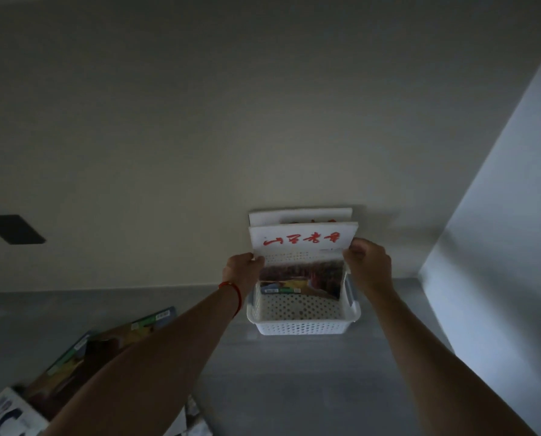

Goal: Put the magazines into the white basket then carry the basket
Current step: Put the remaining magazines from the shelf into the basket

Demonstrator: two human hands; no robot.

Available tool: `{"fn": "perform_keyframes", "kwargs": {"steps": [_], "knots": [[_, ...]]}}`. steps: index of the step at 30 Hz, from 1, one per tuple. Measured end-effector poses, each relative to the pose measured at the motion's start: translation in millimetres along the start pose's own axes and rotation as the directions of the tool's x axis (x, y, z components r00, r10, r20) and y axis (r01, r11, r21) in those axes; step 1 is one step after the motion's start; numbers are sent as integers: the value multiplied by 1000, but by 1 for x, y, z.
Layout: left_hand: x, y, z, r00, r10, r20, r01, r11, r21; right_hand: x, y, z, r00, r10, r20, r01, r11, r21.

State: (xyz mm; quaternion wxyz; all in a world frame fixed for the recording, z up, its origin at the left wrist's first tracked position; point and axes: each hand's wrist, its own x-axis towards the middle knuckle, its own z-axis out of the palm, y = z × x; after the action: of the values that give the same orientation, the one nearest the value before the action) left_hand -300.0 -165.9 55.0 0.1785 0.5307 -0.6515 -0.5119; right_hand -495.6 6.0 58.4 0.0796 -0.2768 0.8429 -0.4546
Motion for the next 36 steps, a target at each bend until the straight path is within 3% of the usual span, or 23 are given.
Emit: {"fn": "perform_keyframes", "kwargs": {"steps": [2, 5, 8, 12, 15, 19, 22, 25, 28, 32, 34, 36], "knots": [[4, 3, 2, 999, 16, 38, -16, 1000, 2, -2, -2, -1, 998, 26, 61, -31, 997, 73], [7, 3, -1, 988, -38, 147, 64, 982, -176, -11, -3, -2, 981, 18, 194, -62, 974, 219], [-1, -5, -12, 991, -21, 135, 55, 967, -251, -24, 0, -2, 977, 68, 202, -99, 984, 146], [-46, -29, -38, 992, 93, 81, -89, 995, -48, -64, -7, 6, 991, -17, 131, 8, 997, 72], [-89, -75, -71, 975, 180, 134, -195, 974, 113, -112, -16, 23, 954, -127, 270, 97, 988, 122], [-141, -145, -122, 981, 151, 118, -182, 931, 317, -187, -27, 60, 798, -116, 591, 81, 993, 86], [-166, -194, -163, 984, 142, 111, -178, 867, 466, -242, -39, 94, 720, -106, 686, 140, 990, 6], [-188, -240, -201, 965, 194, 178, -263, 736, 624, -292, -55, 131, 654, -29, 756, 138, 987, -82], [-205, -284, -236, 956, 260, 137, -281, 674, 684, -332, -73, 170, 568, 65, 821, 103, 983, -149], [-211, -325, -283, 995, 95, 15, -69, 595, 801, -374, -93, 219, 560, 230, 796, -66, 970, -233], [-207, -342, -299, 998, 50, 23, -48, 592, 805, -390, -102, 239, 567, 344, 749, -210, 939, -272], [-202, -352, -310, 998, 22, 66, -66, 600, 797, -401, -111, 258, 591, 426, 685, -428, 885, -181]]}}
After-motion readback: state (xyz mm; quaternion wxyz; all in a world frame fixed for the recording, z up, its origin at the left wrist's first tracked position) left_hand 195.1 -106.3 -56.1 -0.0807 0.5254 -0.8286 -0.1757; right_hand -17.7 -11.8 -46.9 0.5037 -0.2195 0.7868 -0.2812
